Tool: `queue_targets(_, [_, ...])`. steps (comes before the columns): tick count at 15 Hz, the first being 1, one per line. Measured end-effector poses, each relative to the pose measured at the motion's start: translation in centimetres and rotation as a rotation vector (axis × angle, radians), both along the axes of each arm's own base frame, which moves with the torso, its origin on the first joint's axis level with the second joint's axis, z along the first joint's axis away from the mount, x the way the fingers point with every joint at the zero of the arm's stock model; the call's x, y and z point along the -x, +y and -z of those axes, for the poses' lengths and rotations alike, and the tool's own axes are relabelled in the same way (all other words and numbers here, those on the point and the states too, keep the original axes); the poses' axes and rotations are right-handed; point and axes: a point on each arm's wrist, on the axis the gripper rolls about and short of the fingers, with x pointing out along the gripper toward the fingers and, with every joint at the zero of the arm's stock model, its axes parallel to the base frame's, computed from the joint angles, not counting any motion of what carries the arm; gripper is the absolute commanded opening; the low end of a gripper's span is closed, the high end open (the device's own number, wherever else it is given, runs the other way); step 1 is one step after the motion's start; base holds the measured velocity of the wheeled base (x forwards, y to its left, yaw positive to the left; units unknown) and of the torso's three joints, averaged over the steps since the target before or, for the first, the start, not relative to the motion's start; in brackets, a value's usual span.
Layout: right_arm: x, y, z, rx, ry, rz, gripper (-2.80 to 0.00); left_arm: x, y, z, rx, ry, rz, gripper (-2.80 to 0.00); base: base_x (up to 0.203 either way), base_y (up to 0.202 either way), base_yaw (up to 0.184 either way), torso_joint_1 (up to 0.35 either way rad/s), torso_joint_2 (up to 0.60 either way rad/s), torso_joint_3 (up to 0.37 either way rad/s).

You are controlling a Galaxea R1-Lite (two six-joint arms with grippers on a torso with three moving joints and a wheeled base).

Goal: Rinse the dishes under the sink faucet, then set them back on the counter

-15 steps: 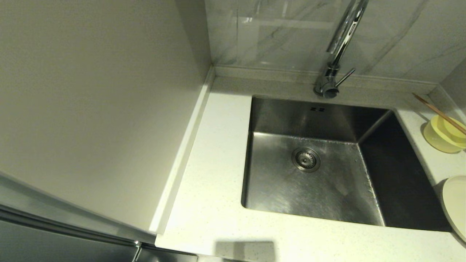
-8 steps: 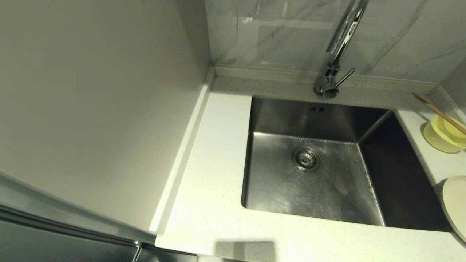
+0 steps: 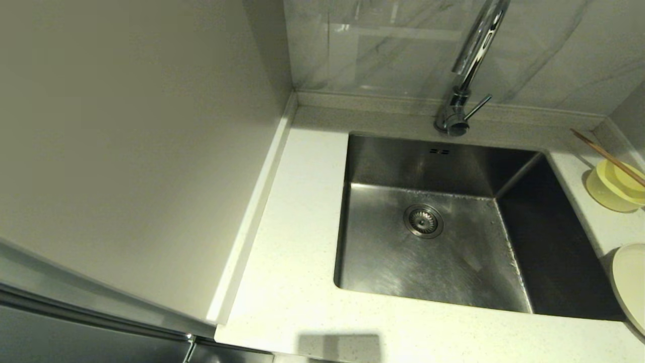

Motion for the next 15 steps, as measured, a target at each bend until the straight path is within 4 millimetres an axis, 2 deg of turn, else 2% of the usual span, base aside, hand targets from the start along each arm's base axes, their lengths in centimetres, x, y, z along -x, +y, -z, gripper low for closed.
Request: queue_targets(15, [0.00,0.00,0.00,0.001,0.000,0.000,-2.80,0.00,0.00,0.00,-0.001,0.000,0.000,-2.80,0.000,0.000,0.000,0.000,0.00,0.000])
